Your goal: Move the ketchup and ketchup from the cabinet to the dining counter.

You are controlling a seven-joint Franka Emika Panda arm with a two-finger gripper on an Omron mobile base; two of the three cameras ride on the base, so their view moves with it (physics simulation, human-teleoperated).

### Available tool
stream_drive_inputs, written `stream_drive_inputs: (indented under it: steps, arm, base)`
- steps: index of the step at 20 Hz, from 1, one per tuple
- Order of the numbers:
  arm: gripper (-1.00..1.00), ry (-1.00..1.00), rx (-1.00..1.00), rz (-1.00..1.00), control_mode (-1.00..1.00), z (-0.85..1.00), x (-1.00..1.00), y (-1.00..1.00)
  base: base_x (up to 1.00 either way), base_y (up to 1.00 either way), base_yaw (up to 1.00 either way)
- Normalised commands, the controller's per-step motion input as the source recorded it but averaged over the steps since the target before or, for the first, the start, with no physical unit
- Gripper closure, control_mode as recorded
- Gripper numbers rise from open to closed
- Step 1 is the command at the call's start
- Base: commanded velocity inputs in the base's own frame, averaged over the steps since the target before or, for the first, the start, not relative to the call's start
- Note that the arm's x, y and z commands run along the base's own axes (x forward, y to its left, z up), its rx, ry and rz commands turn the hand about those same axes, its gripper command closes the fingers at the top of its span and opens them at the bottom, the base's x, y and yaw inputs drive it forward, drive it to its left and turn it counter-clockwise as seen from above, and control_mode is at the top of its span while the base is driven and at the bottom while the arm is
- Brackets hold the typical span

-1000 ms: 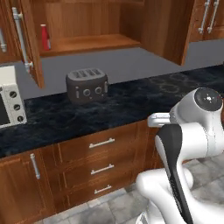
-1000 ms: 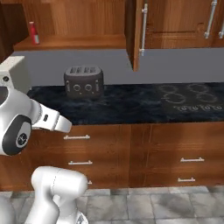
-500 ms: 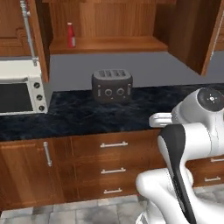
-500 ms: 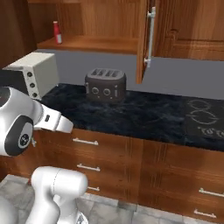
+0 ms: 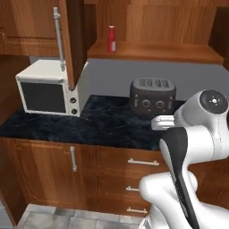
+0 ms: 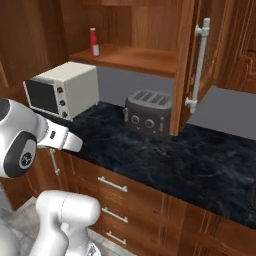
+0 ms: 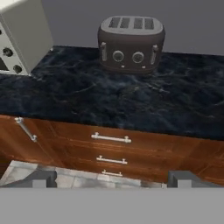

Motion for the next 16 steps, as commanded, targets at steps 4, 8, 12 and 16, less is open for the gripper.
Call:
stream_drive_inputs:
  steps: [4,8,12,16]
  arm:
    - [-1.0,0.0,0.0,0.0,1.0,0.0,0.0,0.0]
    - [-1.0,0.0,0.0,0.0,1.0,0.0,0.0,0.0]
    - [-1.0,0.0,0.0,0.0,1.0,0.0,0.0,0.0]
    - [-1.0,0.0,0.0,0.0,1.0,0.0,0.0,0.0]
  base:
    - [0.55,-0.6,0.32]
    - [0.55,-0.52,0.22]
    - [0.59,-0.29,0.14]
    - [0.56,-0.07,0.04]
